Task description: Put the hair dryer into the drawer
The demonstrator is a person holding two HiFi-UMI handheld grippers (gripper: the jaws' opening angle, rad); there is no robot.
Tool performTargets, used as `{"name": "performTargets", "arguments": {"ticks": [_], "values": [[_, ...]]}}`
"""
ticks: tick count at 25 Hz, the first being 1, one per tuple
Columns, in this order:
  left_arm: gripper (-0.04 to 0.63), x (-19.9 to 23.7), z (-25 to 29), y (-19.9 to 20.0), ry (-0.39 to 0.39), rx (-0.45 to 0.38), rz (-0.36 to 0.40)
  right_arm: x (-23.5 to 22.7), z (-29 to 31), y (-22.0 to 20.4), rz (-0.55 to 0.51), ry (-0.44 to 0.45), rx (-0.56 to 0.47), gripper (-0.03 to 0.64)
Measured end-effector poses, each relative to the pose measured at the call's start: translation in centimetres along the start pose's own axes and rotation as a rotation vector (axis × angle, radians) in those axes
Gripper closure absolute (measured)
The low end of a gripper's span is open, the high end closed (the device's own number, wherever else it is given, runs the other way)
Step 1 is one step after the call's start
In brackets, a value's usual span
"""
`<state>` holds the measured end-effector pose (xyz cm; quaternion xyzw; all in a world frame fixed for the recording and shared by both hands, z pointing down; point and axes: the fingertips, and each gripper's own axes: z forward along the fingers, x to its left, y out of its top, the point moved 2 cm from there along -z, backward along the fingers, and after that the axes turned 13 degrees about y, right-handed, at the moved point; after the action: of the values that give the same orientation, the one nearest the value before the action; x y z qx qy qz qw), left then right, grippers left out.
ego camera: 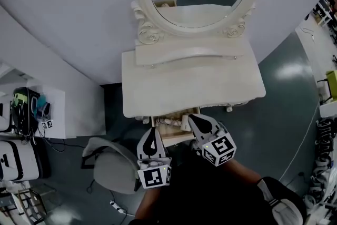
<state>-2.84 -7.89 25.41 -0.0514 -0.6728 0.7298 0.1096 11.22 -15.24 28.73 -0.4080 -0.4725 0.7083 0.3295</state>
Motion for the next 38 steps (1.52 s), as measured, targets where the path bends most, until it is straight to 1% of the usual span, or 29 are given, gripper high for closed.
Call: {"name": "performTargets", "arguments": {"ticks": [3, 6, 9, 15, 24, 34, 38], "values": [[0.572, 0.2, -0.4, 1.3, -0.013, -0.020, 0.004, 0.3, -0.6, 0.9, 0.004, -0.020, -0.035, 0.584], [0.572, 0.3, -0.5, 1.3, -0.027, -0.015, 0.011, 0.3, -1.0, 1.7, 0.009, -0.046, -0.061, 0.584], [0.572, 0.5, -0.2, 1.4, -0.034, -0.018, 0.006, 0.2, -1.0, 1.8, 0.014, -0.060, -0.074, 0.584], [0.572, 0.8, 0.8, 2.1, -0.049, -0.035, 0.012, 0.1, -0.5, 3.0, -0.009, -0.075, -0.093, 0.584], [0.572, 0.5, 1.9, 2.3, -0.050, -0.040, 0.002, -0.2, 0.2, 3.7, -0.030, -0.061, -0.103, 0.586], [0.572, 0.2, 2.0, 2.0, -0.037, -0.040, -0.006, -0.5, 0.2, 3.6, -0.045, -0.051, -0.096, 0.586], [0.572, 0.1, 1.8, 2.1, -0.033, -0.043, -0.009, -0.3, 0.0, 4.1, -0.058, -0.052, -0.100, 0.586]]}}
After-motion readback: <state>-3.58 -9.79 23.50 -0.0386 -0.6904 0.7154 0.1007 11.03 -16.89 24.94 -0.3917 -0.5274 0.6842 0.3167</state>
